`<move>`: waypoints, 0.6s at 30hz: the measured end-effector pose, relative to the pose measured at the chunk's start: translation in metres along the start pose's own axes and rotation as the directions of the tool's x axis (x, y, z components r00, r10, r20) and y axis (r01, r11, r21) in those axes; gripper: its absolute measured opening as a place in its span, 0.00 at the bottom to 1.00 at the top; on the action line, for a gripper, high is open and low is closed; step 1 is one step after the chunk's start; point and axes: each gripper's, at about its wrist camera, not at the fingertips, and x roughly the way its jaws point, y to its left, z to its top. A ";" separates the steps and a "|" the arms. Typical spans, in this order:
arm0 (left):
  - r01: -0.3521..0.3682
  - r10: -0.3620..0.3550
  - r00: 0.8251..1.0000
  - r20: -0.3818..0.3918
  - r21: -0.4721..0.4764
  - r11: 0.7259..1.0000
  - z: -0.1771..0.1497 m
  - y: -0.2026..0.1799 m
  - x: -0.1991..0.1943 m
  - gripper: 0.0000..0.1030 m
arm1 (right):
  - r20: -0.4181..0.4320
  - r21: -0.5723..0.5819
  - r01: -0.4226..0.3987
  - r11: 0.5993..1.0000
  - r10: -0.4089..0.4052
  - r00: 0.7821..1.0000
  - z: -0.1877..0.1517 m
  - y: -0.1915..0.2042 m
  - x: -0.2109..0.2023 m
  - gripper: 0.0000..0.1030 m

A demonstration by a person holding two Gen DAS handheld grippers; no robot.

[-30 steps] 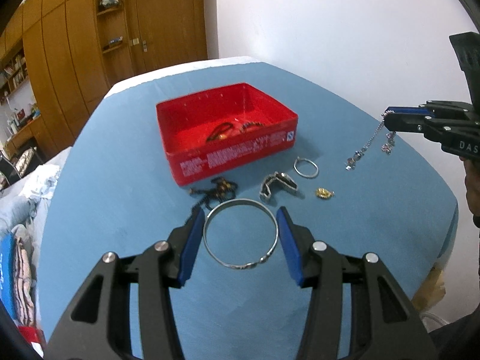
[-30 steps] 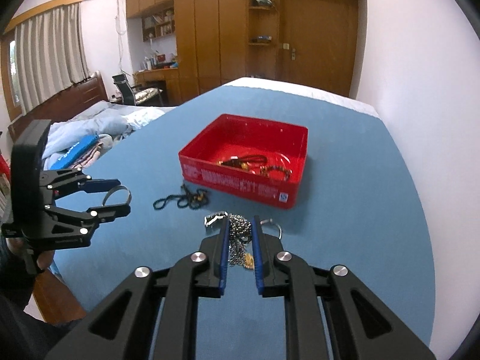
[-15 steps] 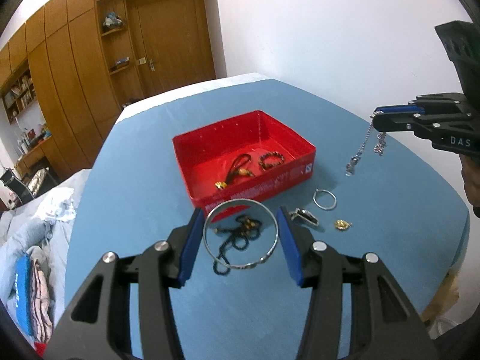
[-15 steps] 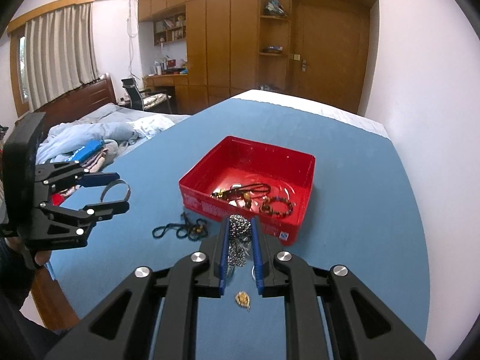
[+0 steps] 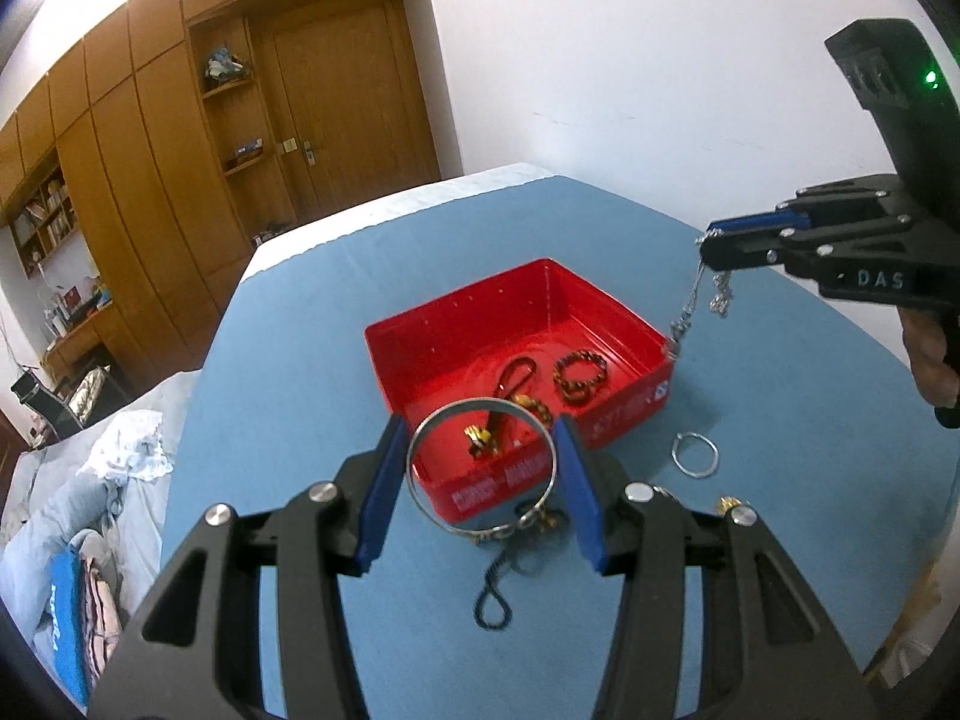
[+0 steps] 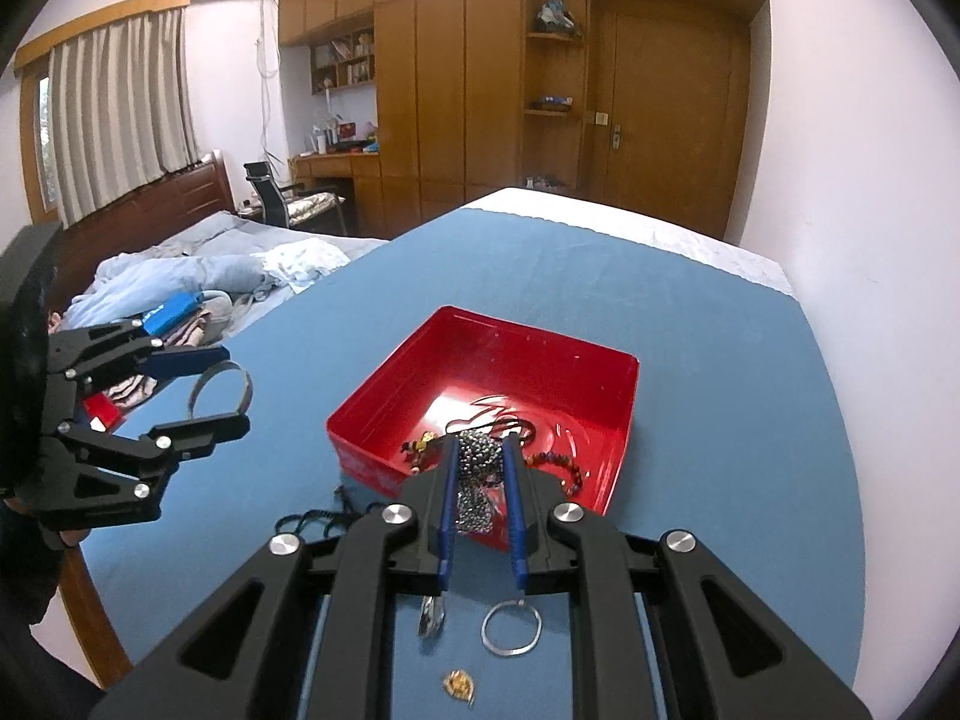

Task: Organize jewelry
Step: 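Carry the bangle and chain in both grippers over the red box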

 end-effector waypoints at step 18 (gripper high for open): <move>0.013 -0.013 0.997 -0.075 0.001 1.000 0.035 0.031 0.106 0.47 | -0.108 0.048 -0.021 0.999 0.027 0.994 0.013 -0.036 0.105 0.13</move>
